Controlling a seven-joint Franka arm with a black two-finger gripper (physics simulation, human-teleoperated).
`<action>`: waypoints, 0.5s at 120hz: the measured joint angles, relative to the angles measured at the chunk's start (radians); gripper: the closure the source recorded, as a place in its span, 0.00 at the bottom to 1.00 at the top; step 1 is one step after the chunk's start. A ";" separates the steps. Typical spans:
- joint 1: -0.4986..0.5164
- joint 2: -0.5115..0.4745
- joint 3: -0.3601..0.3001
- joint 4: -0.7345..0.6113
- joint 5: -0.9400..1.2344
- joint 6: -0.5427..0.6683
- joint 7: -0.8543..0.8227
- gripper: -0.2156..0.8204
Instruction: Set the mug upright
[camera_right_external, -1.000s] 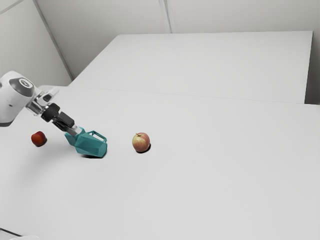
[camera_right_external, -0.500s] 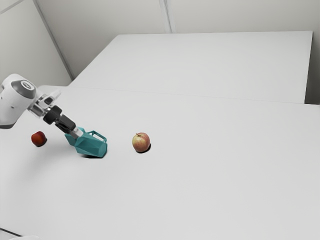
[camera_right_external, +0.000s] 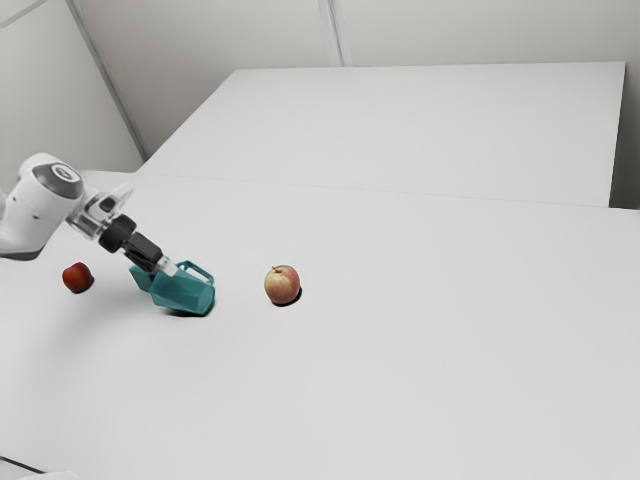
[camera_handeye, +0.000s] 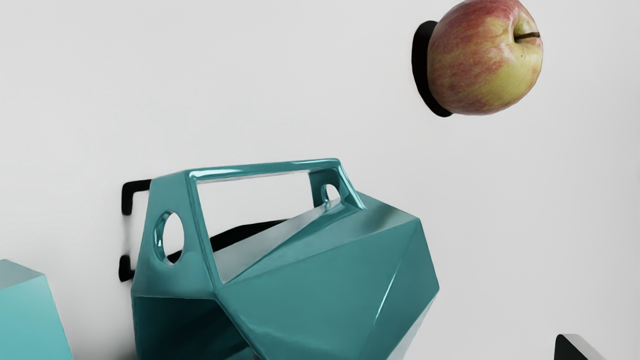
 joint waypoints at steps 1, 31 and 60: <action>0.000 0.000 0.000 0.000 0.000 -0.001 0.000 0.24; 0.001 -0.006 -0.002 0.002 -0.001 -0.016 -0.005 0.73; -0.001 -0.011 -0.002 0.005 -0.001 -0.021 -0.007 0.90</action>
